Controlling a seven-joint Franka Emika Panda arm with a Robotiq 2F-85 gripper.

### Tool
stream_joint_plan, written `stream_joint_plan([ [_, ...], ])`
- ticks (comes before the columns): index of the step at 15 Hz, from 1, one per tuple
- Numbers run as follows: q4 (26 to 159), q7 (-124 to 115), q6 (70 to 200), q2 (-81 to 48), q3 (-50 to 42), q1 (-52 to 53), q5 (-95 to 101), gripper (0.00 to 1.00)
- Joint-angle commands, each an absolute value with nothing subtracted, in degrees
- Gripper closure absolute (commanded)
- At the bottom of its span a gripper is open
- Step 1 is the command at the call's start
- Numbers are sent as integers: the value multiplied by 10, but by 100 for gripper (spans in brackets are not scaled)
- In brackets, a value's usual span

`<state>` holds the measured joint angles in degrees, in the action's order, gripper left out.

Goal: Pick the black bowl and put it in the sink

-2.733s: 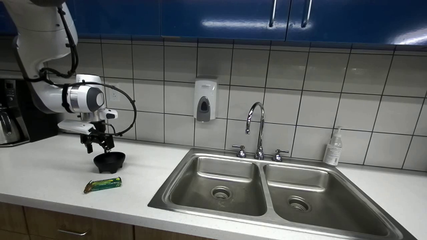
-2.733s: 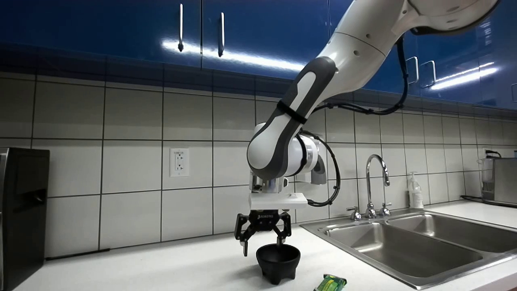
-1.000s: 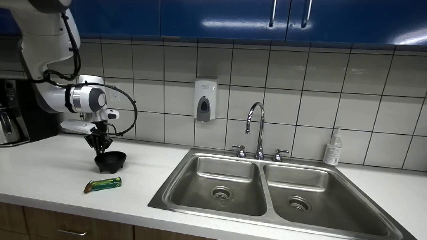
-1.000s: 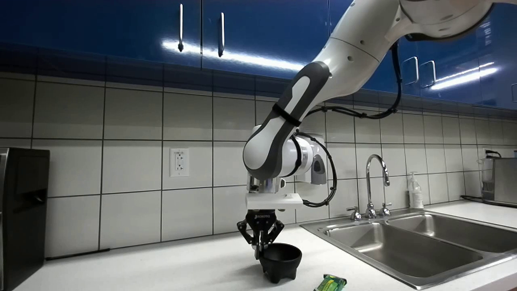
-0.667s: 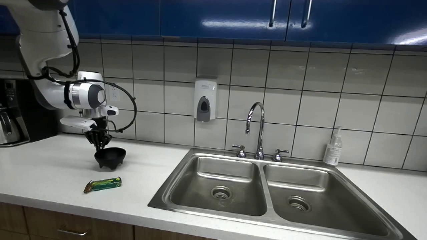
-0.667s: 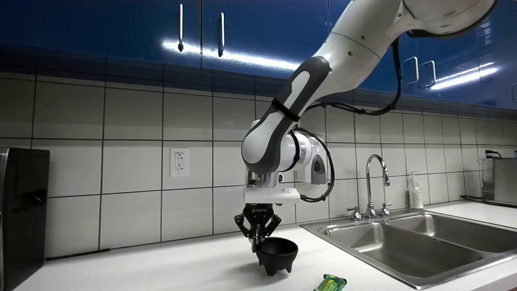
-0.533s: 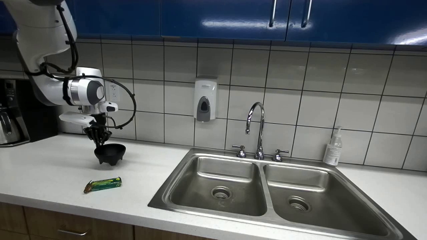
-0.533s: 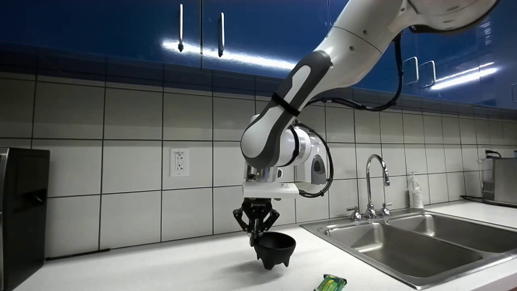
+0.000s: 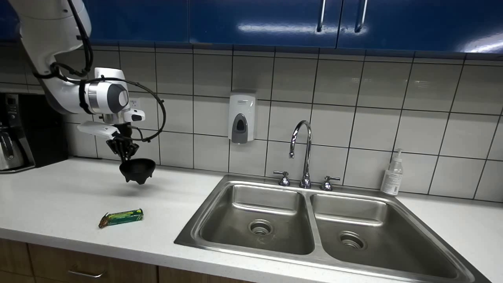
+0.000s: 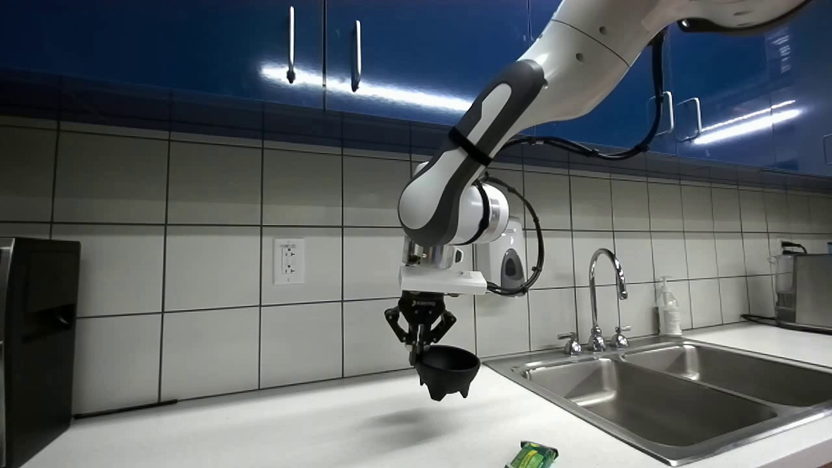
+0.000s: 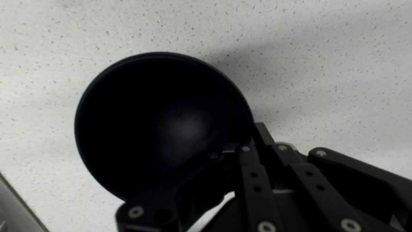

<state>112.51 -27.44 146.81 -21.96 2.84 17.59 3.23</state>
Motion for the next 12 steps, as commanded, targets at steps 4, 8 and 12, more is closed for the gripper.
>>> stream_joint_plan([
  [4,1157,-266,1464,-177,9,145,31,98],
  [8,1171,-261,1466,-164,-2,124,29,98],
  [12,1182,-253,1466,-155,-12,98,25,98],
])
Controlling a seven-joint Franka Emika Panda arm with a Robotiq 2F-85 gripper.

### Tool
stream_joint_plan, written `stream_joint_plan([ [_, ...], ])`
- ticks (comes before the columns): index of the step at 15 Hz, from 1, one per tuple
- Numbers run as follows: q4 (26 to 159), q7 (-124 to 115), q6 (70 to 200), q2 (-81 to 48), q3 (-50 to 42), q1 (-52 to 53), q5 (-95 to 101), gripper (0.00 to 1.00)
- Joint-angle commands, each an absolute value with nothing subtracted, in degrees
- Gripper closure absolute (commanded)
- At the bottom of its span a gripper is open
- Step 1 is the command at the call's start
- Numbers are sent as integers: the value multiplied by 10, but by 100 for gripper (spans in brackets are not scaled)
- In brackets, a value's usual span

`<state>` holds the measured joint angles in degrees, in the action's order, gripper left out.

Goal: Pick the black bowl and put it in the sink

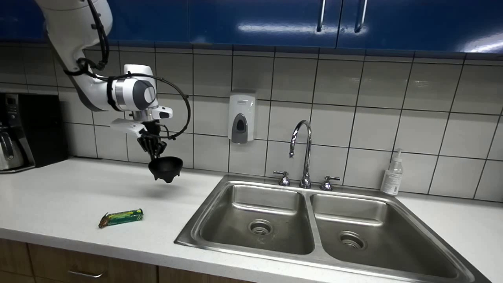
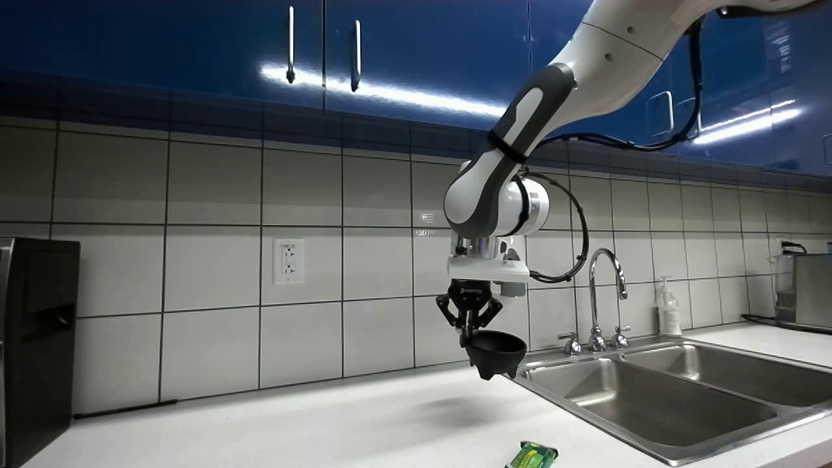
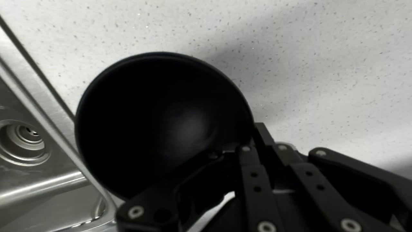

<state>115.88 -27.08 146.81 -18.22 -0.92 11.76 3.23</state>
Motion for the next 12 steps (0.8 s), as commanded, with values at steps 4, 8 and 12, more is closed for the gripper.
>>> stream_joint_plan([
  [4,1188,-242,1468,-151,-22,70,18,98],
  [8,1188,-225,1471,-151,-31,41,3,98],
  [12,1187,-206,1476,-151,-40,15,-17,98],
])
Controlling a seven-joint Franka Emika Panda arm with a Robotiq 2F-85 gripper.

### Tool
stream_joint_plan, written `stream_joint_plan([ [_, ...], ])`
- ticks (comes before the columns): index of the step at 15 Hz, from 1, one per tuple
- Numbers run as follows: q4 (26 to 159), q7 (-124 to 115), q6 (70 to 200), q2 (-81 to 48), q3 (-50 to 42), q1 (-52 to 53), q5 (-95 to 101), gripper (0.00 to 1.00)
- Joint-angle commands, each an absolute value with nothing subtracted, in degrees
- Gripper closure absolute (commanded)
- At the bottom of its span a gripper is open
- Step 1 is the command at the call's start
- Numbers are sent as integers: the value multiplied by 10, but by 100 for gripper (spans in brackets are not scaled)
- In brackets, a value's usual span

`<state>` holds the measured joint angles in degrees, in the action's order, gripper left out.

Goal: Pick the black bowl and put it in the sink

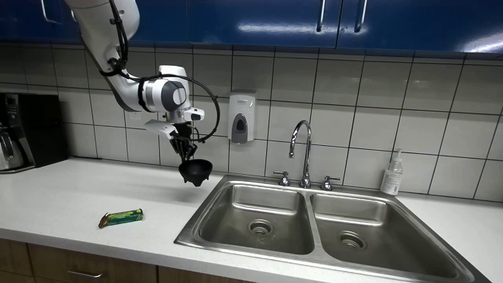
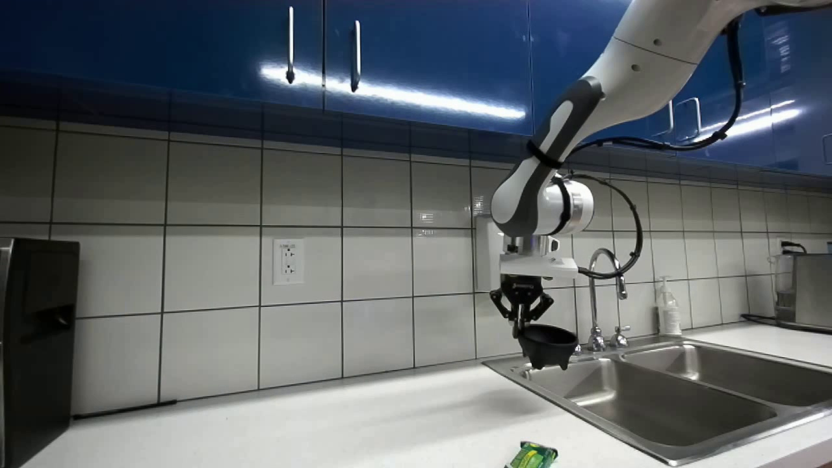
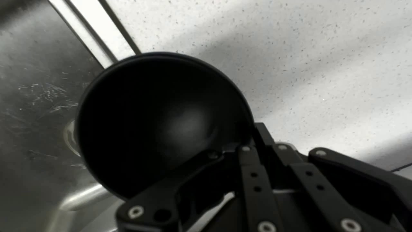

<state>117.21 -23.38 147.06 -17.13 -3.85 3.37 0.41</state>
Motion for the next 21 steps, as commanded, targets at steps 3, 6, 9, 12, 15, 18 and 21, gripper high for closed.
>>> stream_joint_plan([
  [3,1188,-193,1480,-152,-45,0,-30,98],
  [6,1189,-181,1483,-152,-49,-15,-42,98],
  [9,1195,-172,1488,-152,-57,-27,-48,98],
  [12,1202,-166,1492,-153,-67,-42,-53,98],
  [15,1204,-160,1493,-158,-78,-58,-61,98],
  [18,1201,-158,1492,-166,-89,-71,-62,98],
  [21,1193,-162,1495,-180,-98,-81,-63,98],
])
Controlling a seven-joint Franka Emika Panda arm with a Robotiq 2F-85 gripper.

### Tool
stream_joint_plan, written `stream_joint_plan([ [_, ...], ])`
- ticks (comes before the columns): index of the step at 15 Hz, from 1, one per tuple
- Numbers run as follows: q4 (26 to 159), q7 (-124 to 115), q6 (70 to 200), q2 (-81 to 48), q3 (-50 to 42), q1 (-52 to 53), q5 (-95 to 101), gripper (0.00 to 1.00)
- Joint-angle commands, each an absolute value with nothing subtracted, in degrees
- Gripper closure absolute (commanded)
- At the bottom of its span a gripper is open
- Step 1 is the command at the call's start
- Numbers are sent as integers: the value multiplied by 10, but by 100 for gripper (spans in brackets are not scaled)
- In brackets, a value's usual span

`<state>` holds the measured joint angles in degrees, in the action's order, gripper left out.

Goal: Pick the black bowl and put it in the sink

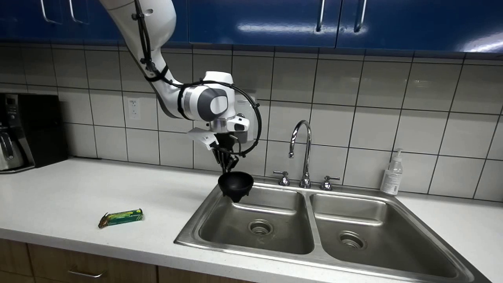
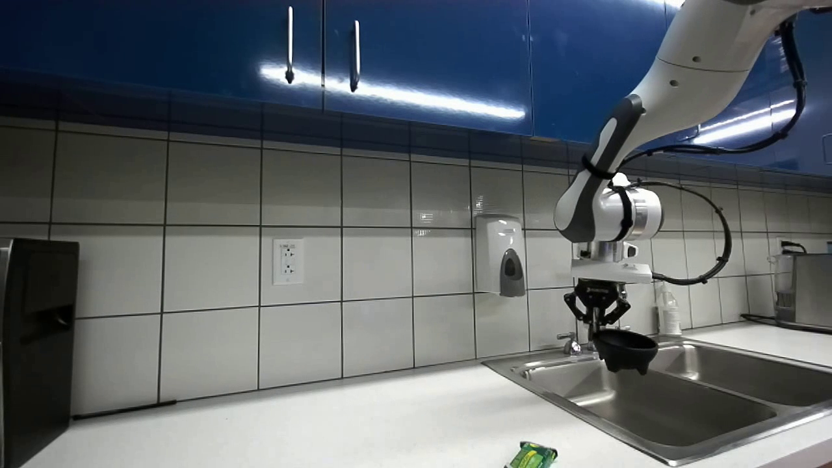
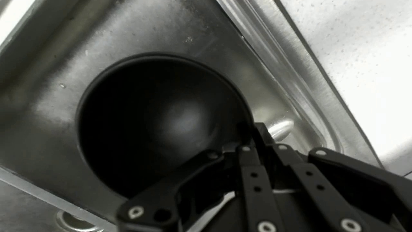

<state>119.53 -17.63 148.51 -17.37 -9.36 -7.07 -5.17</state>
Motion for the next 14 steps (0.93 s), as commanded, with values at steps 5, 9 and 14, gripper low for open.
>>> stream_joint_plan([
  [5,1177,-181,1515,-214,-117,-79,-53,98],
  [9,1159,-185,1520,-247,-120,-78,-56,98],
  [14,1130,-188,1518,-288,-123,-78,-56,98],
])
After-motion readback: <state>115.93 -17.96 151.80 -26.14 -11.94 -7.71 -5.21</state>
